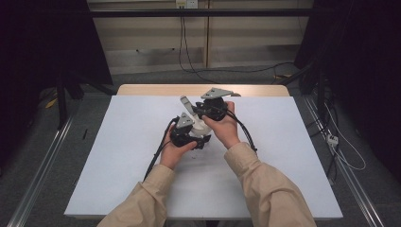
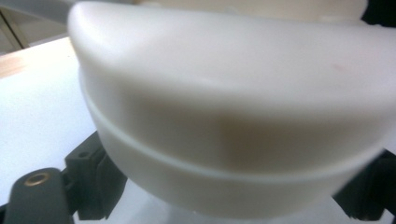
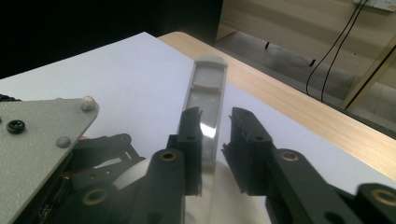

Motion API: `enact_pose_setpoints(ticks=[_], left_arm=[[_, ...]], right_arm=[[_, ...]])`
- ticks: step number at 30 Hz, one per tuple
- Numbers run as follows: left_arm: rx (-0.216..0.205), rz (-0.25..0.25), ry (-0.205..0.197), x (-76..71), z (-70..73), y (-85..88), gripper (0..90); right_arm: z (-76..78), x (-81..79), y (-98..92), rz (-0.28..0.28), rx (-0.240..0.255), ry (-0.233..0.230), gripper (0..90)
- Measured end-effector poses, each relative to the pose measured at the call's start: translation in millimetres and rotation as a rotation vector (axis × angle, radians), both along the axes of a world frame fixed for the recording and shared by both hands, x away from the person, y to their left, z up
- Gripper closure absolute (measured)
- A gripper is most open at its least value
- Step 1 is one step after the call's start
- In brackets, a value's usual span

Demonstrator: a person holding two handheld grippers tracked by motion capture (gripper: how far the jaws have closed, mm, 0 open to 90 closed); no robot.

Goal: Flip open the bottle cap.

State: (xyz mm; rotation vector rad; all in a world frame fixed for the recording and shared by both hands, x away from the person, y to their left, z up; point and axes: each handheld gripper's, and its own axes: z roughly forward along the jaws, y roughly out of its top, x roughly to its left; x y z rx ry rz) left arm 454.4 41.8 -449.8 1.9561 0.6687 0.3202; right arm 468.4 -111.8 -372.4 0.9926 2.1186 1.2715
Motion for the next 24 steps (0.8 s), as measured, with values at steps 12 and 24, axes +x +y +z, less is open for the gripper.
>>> enact_pose_setpoints(ticks=[12,24], left_arm=[[0.004,-0.008,0.018,-7.8,10.5,9.7,7.3],[-0.003,0.012,0.027,-11.1,14.6,17.8,6.1]], right_arm=[[8.2,-9.8,-8.4,-0.012,0.018,0.005,41.6],[5.7,-19.6,-15.4,-0.004,0.024,0.024,25.3]])
